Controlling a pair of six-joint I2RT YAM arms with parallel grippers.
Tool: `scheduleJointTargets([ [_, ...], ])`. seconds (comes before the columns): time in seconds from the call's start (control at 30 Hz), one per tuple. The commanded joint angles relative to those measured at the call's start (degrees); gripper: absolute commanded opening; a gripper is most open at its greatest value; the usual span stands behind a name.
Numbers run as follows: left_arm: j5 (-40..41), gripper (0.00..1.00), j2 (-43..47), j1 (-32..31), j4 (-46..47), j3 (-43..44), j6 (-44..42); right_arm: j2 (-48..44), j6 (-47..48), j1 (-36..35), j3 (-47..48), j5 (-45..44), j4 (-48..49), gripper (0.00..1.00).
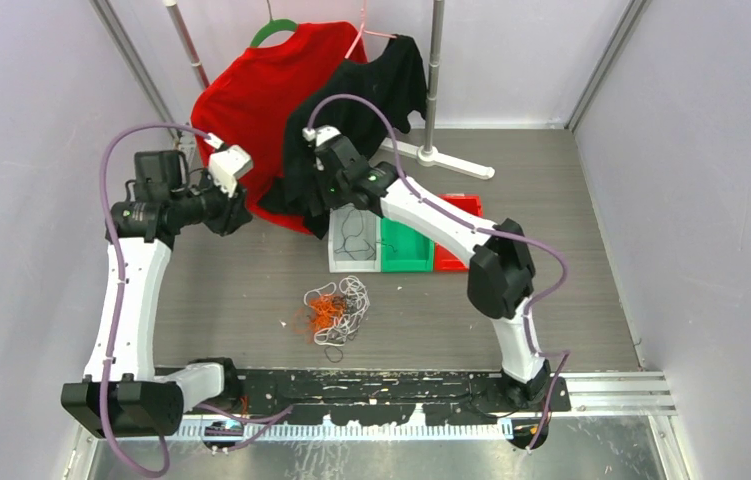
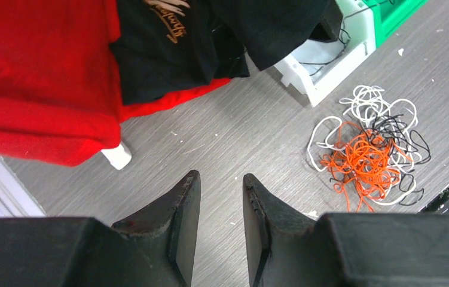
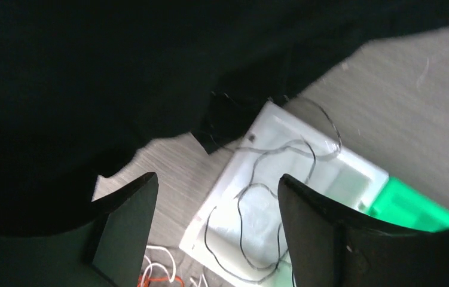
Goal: Untangle the cables
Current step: Adjust the cable in the bin.
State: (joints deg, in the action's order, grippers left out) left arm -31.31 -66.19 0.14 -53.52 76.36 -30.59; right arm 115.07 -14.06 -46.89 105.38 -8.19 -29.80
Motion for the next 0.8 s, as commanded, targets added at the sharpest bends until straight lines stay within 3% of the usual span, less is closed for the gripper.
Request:
scheduleJointTargets([
  [0.0, -7.34, 0.33, 1.65, 5.47, 1.11, 1.42, 0.69, 6.84, 11.73, -1.35, 10.89, 1.46, -4.05, 0.8],
  [0.2, -11.41, 0.32, 1.23, 9.42, 1.09, 1.98, 0.97, 15.26, 19.1, -1.99, 19.94, -1.28, -6.88, 0.8],
  [0.57, -13.56, 0.31, 0.21, 9.77, 3.56, 1.57, 2.62, 21.96, 33.93, -5.25, 20.33, -9.36, 1.72, 0.75],
  [0.7, -13.51, 0.31, 0.77, 9.79, 3.68, 1.35, 2.75, 23.38, 35.67, -6.35, 19.91, -13.74, 4.21, 0.66],
  [0.77, -13.32, 0.31, 1.07, 9.77, 3.89, 1.1, 2.85, 23.27, 35.64, -6.83, 19.35, -14.51, 5.6, 0.55],
])
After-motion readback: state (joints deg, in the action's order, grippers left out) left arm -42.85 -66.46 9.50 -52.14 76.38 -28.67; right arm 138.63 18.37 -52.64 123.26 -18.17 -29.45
